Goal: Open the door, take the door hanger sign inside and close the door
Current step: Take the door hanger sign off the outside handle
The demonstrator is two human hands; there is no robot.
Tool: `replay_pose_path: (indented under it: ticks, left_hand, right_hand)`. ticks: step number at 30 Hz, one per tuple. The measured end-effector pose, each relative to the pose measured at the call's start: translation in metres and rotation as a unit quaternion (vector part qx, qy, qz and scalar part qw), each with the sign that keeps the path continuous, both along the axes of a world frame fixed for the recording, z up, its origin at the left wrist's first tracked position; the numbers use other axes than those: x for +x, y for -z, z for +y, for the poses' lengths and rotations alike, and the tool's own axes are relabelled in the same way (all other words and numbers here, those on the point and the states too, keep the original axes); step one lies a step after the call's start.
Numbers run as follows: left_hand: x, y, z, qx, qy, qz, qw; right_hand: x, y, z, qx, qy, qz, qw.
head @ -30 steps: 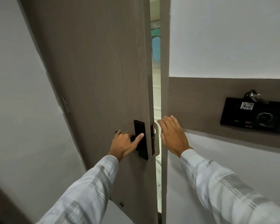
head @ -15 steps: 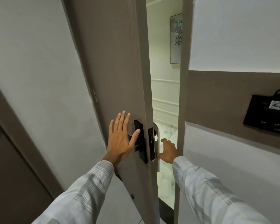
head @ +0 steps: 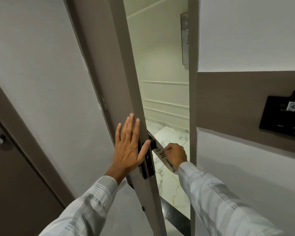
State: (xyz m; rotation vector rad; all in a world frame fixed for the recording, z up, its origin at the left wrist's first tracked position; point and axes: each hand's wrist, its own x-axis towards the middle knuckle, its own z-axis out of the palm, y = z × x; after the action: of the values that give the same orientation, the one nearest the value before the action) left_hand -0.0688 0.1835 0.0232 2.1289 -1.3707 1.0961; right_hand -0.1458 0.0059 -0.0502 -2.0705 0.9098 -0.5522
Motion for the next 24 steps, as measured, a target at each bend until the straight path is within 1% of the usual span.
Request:
replay_pose_path:
  ticks: [5, 8, 11, 13, 15, 16, 17, 18, 19, 20, 21, 22, 23, 24]
  left_hand:
    - [0.000, 0.001, 0.007, 0.003, -0.007, -0.001, 1.000]
    - [-0.007, 0.001, 0.010, -0.005, 0.002, 0.016, 1.000]
    - [-0.018, 0.008, 0.012, -0.032, 0.032, 0.021, 0.999]
    - [-0.033, 0.021, 0.009, -0.035, 0.082, 0.012, 0.996]
    - [-0.058, 0.046, 0.000, -0.013, 0.142, 0.021, 0.990]
    - [-0.071, 0.061, -0.004, 0.003, 0.170, 0.044, 0.984]
    - [-0.086, 0.077, -0.009, 0.015, 0.197, 0.091, 0.976]
    - [-0.101, 0.092, -0.013, 0.015, 0.214, 0.162, 0.963]
    - [-0.110, 0.104, -0.015, 0.002, 0.208, 0.248, 0.946]
    - [-0.121, 0.114, -0.019, -0.008, 0.199, 0.343, 0.918]
    - [-0.138, 0.126, -0.026, -0.004, 0.193, 0.436, 0.879]
    - [-0.153, 0.135, -0.032, 0.010, 0.188, 0.521, 0.832]
    - [-0.163, 0.141, -0.037, 0.019, 0.186, 0.596, 0.781]
    - [-0.178, 0.149, -0.045, 0.040, 0.194, 0.649, 0.734]
  right_hand:
    - [0.017, -0.014, 0.001, -0.042, -0.007, -0.010, 0.999]
    - [0.023, -0.015, 0.003, -0.071, 0.020, -0.007, 0.997]
    - [0.013, -0.015, 0.004, -0.079, 0.054, -0.009, 0.995]
    - [-0.008, -0.011, 0.005, -0.094, 0.066, -0.021, 0.993]
    - [-0.043, 0.003, 0.011, -0.130, 0.068, -0.029, 0.989]
    - [-0.063, 0.012, 0.015, -0.166, 0.063, -0.028, 0.984]
    - [-0.088, 0.024, 0.019, -0.210, 0.060, -0.016, 0.976]
    - [-0.115, 0.036, 0.023, -0.255, 0.064, -0.009, 0.965]
    - [-0.137, 0.047, 0.029, -0.301, 0.069, -0.014, 0.951]
    - [-0.163, 0.057, 0.033, -0.349, 0.088, -0.008, 0.933]
    - [-0.193, 0.069, 0.037, -0.385, 0.110, 0.017, 0.916]
    - [-0.222, 0.082, 0.041, -0.417, 0.116, 0.044, 0.900]
    - [-0.244, 0.093, 0.048, -0.447, 0.100, 0.072, 0.886]
    - [-0.270, 0.103, 0.054, -0.462, 0.083, 0.117, 0.875]
